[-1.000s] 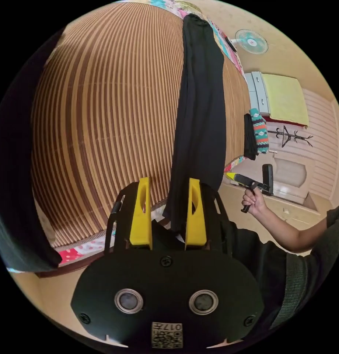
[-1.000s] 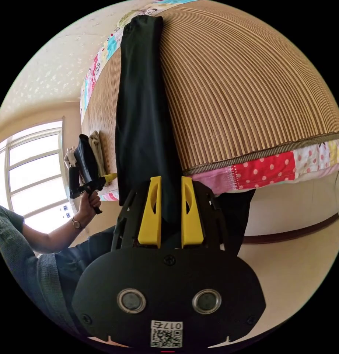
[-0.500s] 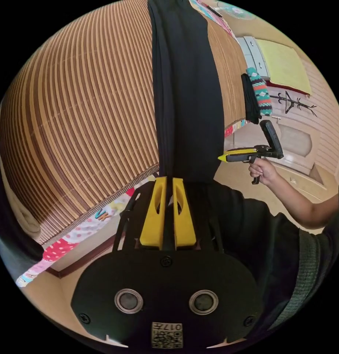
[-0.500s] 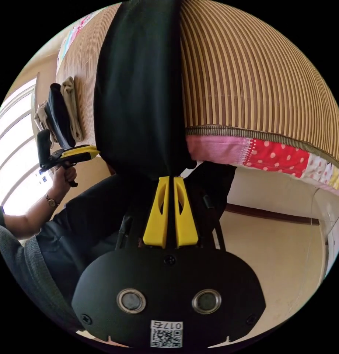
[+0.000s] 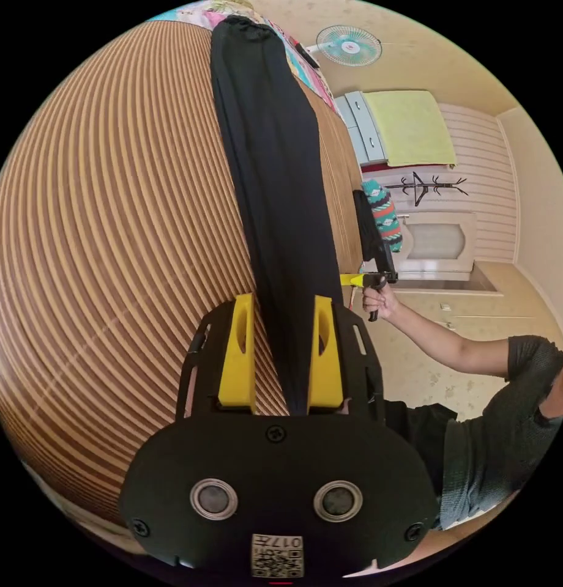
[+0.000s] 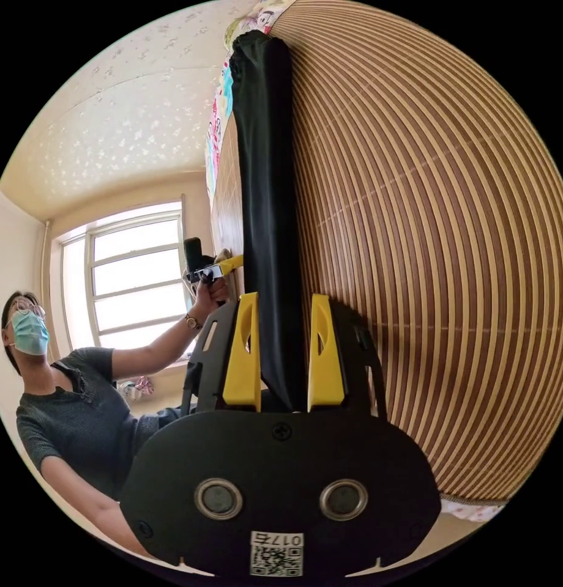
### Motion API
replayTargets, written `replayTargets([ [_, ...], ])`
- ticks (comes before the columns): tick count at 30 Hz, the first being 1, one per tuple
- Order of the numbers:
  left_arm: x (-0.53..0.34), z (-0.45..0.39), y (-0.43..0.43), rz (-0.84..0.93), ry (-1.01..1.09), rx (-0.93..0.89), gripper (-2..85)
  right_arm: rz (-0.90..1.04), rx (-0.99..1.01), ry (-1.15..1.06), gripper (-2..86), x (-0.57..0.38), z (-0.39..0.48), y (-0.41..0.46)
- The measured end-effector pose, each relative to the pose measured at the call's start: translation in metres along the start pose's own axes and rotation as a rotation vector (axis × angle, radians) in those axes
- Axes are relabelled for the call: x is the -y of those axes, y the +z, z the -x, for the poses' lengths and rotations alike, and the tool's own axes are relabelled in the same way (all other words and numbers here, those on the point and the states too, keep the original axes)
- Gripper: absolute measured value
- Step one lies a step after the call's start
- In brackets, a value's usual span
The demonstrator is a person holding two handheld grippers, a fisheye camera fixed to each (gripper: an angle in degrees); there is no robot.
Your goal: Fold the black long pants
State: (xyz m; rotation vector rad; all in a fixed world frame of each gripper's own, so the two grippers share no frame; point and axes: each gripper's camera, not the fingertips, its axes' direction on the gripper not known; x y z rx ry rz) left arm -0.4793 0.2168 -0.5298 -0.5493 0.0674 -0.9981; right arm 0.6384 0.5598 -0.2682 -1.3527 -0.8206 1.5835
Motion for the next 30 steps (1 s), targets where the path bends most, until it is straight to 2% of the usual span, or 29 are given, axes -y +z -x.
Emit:
replayTargets([
  [8, 0.024, 0.022, 0.000, -0.062, -0.058, -0.106, 9.0, -0.048, 0.117, 0.050, 10.1, 0.066, -0.001, 0.004],
  [13, 0.022, 0.042, -0.005, -0.101, -0.101, -0.240, 5.0, -0.007, 0.077, 0.068, 5.4, 0.078, 0.003, 0.007],
  [17, 0.013, 0.040, -0.013, -0.165, -0.092, -0.210, 5.3, -0.047, 0.107, 0.068, 3.5, 0.068, 0.002, -0.004],
  [21, 0.011, 0.040, -0.013, -0.261, -0.093, -0.253, 11.7, -0.052, 0.039, 0.089, 3.0, 0.065, -0.004, -0.008],
  [23, 0.017, 0.031, -0.006, -0.260, -0.082, -0.178, 13.1, -0.059, 0.049, 0.088, 3.1, 0.066, -0.006, -0.006],
  [25, 0.031, 0.019, 0.007, -0.234, -0.064, -0.084, 12.6, -0.062, 0.035, 0.078, 3.3, 0.068, -0.004, -0.003],
  [30, 0.052, 0.028, 0.030, -0.171, -0.127, -0.125, 6.4, -0.068, 0.078, 0.080, 4.8, 0.075, -0.004, 0.006],
])
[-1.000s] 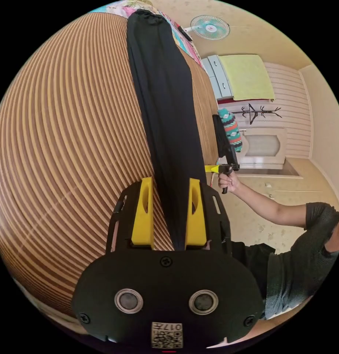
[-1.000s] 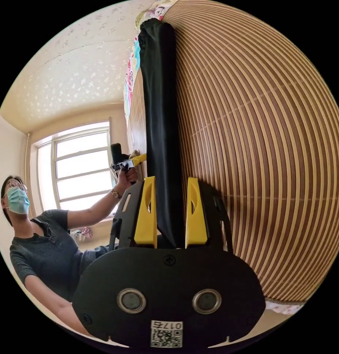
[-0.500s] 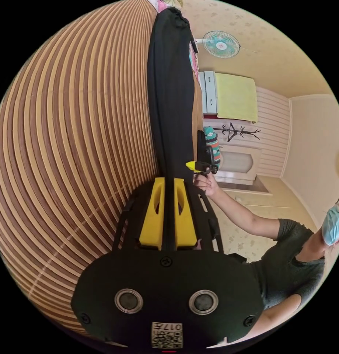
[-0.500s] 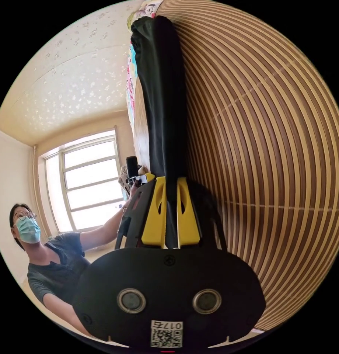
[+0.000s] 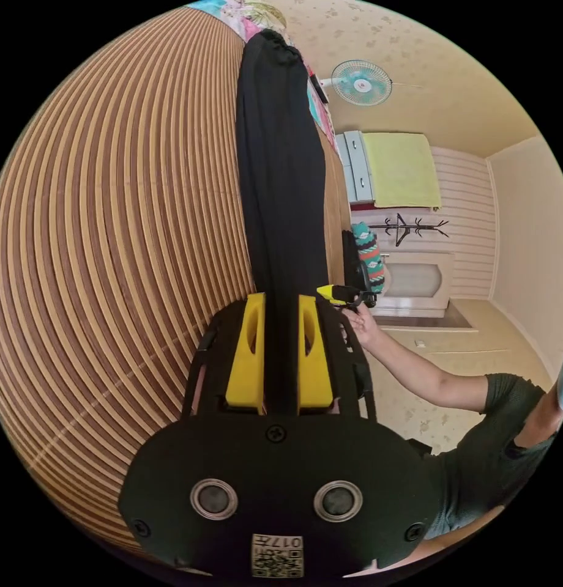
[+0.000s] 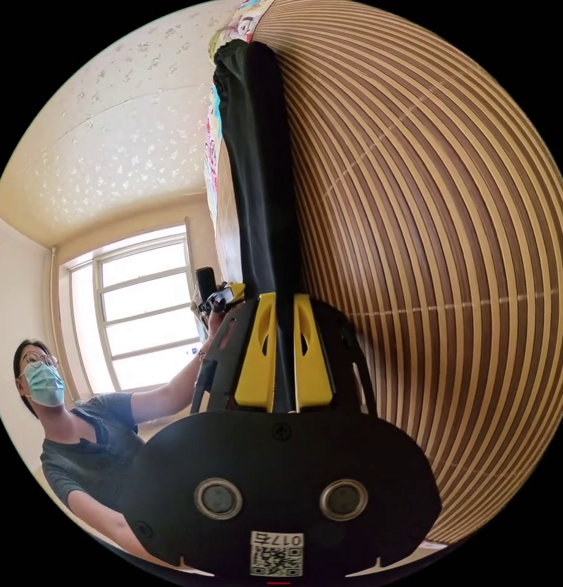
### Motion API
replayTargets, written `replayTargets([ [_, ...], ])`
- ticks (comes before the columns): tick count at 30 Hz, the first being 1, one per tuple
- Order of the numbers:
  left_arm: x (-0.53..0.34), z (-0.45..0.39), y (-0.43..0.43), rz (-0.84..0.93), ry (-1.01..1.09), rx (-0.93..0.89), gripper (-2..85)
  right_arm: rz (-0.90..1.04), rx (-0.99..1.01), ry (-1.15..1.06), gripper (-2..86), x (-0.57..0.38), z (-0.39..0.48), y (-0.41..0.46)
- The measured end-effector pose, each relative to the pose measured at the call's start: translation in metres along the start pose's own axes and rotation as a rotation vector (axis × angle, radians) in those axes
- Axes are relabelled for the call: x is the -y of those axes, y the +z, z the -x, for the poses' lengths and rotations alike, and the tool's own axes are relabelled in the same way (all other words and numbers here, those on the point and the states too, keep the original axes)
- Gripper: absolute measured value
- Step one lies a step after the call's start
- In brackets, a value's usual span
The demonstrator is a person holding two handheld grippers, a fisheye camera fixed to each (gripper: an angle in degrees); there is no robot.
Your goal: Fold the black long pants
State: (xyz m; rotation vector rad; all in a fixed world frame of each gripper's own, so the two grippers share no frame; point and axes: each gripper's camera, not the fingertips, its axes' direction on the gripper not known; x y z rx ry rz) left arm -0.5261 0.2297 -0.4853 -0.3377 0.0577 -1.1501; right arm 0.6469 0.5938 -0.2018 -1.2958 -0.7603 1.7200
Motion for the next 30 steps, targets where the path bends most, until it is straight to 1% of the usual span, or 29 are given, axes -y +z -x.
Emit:
replayTargets([
  [2, -0.002, -0.001, -0.001, -0.008, -0.009, 0.016, 5.4, -0.001, -0.008, 0.001, 6.6, 0.002, 0.004, 0.006],
  [5, -0.015, -0.009, -0.007, -0.031, 0.009, 0.095, 6.3, -0.001, -0.042, 0.008, 7.8, 0.002, 0.011, 0.010],
  [8, -0.037, -0.014, 0.001, -0.011, 0.017, 0.071, 9.6, 0.010, -0.044, 0.016, 8.6, -0.002, 0.010, 0.016],
  [10, -0.060, -0.019, 0.020, 0.010, 0.016, 0.071, 12.1, 0.025, -0.057, 0.006, 8.8, -0.008, 0.010, 0.022],
  [16, -0.120, -0.036, 0.077, 0.071, 0.026, 0.099, 12.4, 0.059, -0.084, -0.031, 9.0, -0.064, 0.004, 0.051],
  [18, -0.134, -0.035, 0.090, 0.096, 0.012, 0.082, 12.4, 0.054, -0.064, -0.026, 9.1, -0.087, -0.002, 0.059],
  [21, -0.149, -0.020, 0.103, 0.125, -0.034, -0.013, 12.0, 0.026, -0.016, -0.010, 9.3, -0.122, -0.014, 0.070],
  [22, -0.151, -0.012, 0.104, 0.112, -0.045, -0.059, 11.7, 0.004, 0.014, 0.009, 9.4, -0.132, -0.019, 0.073],
  [25, -0.137, 0.004, 0.104, 0.092, -0.050, -0.115, 9.8, -0.040, 0.096, 0.043, 9.4, -0.136, -0.031, 0.080],
  [30, -0.080, 0.010, 0.103, 0.052, -0.004, -0.103, 8.8, -0.051, 0.105, -0.004, 9.3, -0.087, -0.024, 0.100],
])
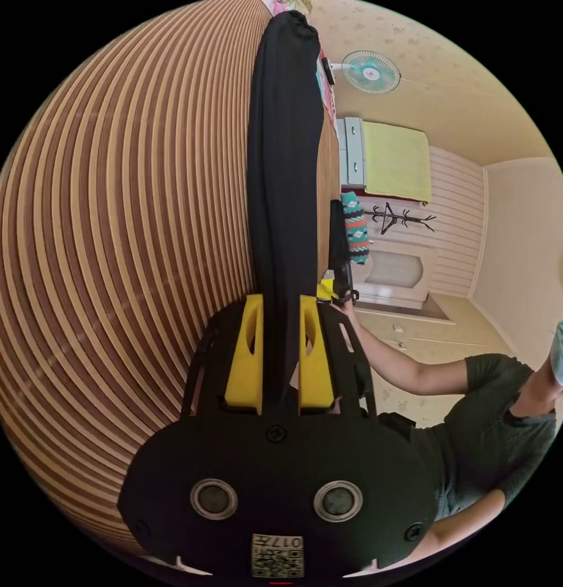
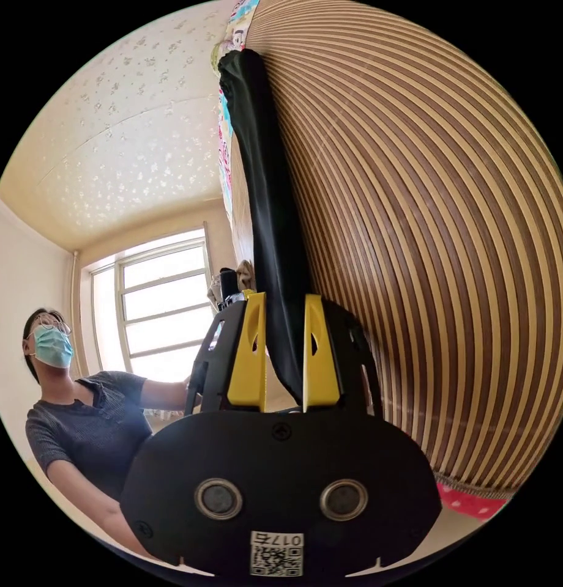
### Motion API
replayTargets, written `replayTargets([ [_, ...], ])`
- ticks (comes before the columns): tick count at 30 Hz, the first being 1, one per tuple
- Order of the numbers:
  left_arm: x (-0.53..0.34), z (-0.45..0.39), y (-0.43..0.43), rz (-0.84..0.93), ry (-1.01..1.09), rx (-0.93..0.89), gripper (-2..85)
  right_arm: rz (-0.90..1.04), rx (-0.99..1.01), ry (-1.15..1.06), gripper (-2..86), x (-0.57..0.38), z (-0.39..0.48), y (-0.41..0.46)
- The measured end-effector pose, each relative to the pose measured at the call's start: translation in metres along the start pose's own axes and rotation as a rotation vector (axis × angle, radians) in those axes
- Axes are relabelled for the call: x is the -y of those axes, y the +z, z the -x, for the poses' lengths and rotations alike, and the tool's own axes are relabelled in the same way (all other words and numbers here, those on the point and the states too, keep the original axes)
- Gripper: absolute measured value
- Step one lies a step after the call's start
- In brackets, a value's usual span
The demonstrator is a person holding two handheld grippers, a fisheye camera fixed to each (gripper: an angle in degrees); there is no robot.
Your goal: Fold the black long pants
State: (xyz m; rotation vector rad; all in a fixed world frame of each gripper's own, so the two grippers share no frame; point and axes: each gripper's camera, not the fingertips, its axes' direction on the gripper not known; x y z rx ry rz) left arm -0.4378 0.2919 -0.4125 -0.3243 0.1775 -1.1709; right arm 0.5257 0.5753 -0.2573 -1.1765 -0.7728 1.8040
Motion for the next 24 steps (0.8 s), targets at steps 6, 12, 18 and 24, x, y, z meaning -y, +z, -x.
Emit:
replayTargets([
  [6, 0.052, 0.012, 0.035, 0.121, -0.056, 0.000, 6.1, 0.099, -0.034, -0.022, 8.6, 0.079, 0.014, 0.054],
  [12, -0.007, 0.000, 0.034, 0.050, -0.002, -0.171, 4.1, 0.120, -0.050, -0.063, 4.1, 0.053, 0.027, 0.075],
  [18, -0.103, -0.081, 0.048, -0.002, 0.184, -0.267, 5.1, 0.079, 0.091, -0.261, 2.0, -0.038, 0.095, 0.085],
  [24, -0.170, -0.190, 0.046, -0.041, 0.324, -0.138, 4.1, 0.062, 0.103, -0.332, 1.7, -0.106, 0.156, 0.097],
])
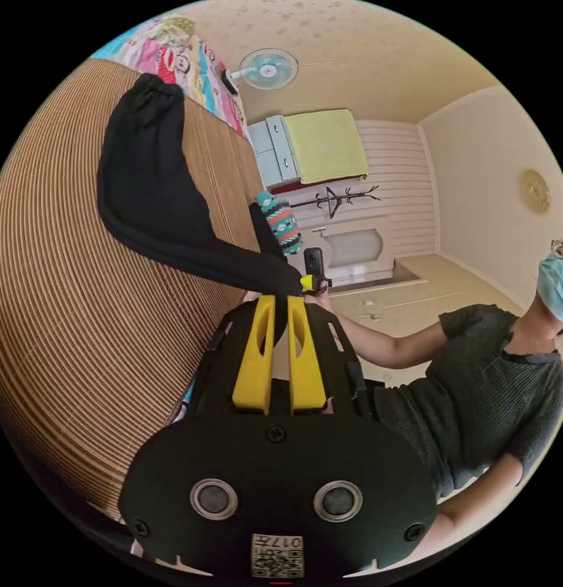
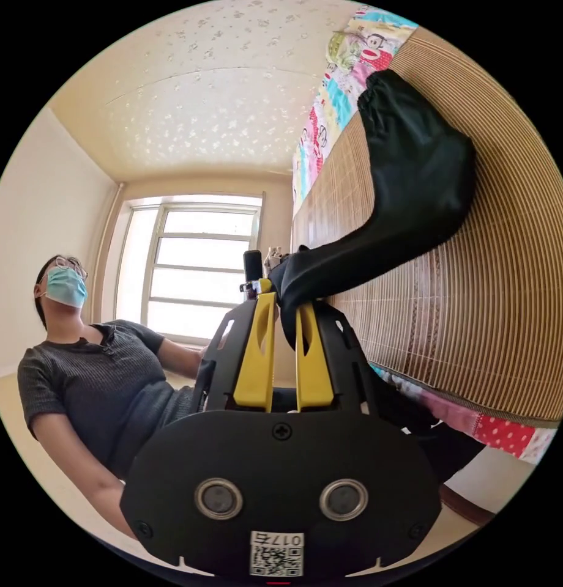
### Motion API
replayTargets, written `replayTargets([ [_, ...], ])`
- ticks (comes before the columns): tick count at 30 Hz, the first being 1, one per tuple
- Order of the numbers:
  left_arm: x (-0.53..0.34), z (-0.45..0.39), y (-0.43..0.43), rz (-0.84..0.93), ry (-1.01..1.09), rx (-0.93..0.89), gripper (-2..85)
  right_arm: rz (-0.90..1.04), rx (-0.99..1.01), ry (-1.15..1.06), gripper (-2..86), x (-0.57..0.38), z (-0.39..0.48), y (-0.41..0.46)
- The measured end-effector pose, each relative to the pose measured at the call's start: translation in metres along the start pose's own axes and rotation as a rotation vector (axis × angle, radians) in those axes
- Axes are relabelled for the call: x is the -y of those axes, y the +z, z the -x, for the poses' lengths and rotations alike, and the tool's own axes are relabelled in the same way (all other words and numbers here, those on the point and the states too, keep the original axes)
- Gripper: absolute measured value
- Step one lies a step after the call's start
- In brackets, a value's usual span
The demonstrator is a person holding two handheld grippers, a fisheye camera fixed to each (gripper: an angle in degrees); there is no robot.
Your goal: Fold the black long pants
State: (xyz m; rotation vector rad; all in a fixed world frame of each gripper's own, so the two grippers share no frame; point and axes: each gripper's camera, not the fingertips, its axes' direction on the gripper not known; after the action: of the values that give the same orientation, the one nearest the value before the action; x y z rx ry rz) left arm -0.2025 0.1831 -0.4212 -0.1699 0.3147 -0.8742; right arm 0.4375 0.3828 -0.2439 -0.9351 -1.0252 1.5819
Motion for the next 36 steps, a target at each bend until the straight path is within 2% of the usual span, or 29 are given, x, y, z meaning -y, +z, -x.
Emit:
replayTargets([
  [4, 0.006, -0.097, -0.001, -0.006, 0.199, -0.088, 3.9, -0.042, 0.040, -0.231, 1.8, -0.007, 0.098, 0.000],
  [8, 0.014, -0.188, -0.007, -0.022, 0.410, -0.053, 3.8, -0.008, -0.085, -0.495, 1.1, -0.006, 0.218, 0.011],
  [10, 0.020, -0.233, -0.011, -0.099, 0.516, -0.068, 3.8, -0.050, -0.133, -0.598, 0.8, -0.007, 0.263, 0.014],
  [14, 0.027, -0.283, -0.016, -0.229, 0.621, -0.135, 3.9, -0.131, -0.132, -0.730, 0.5, 0.005, 0.342, 0.021],
  [22, 0.005, -0.398, -0.027, -0.330, 0.888, -0.190, 4.0, -0.086, -0.156, -1.038, 1.2, -0.005, 0.478, 0.053],
  [25, 0.015, -0.400, -0.027, -0.378, 0.809, -0.085, 4.0, -0.077, -0.217, -1.085, 2.0, 0.001, 0.503, 0.066],
  [28, 0.047, -0.357, -0.022, -0.407, 0.636, 0.093, 4.0, -0.068, -0.401, -0.983, 2.4, 0.041, 0.488, 0.080],
  [29, 0.057, -0.343, -0.020, -0.407, 0.590, 0.122, 4.0, -0.044, -0.461, -0.906, 2.4, 0.070, 0.466, 0.088],
  [33, 0.136, -0.199, -0.012, -0.367, 0.219, 0.283, 4.0, 0.059, -0.563, -0.636, 2.2, 0.180, 0.357, 0.113],
  [36, 0.175, -0.108, -0.015, -0.341, 0.087, 0.372, 3.9, 0.072, -0.660, -0.482, 1.8, 0.249, 0.268, 0.141],
])
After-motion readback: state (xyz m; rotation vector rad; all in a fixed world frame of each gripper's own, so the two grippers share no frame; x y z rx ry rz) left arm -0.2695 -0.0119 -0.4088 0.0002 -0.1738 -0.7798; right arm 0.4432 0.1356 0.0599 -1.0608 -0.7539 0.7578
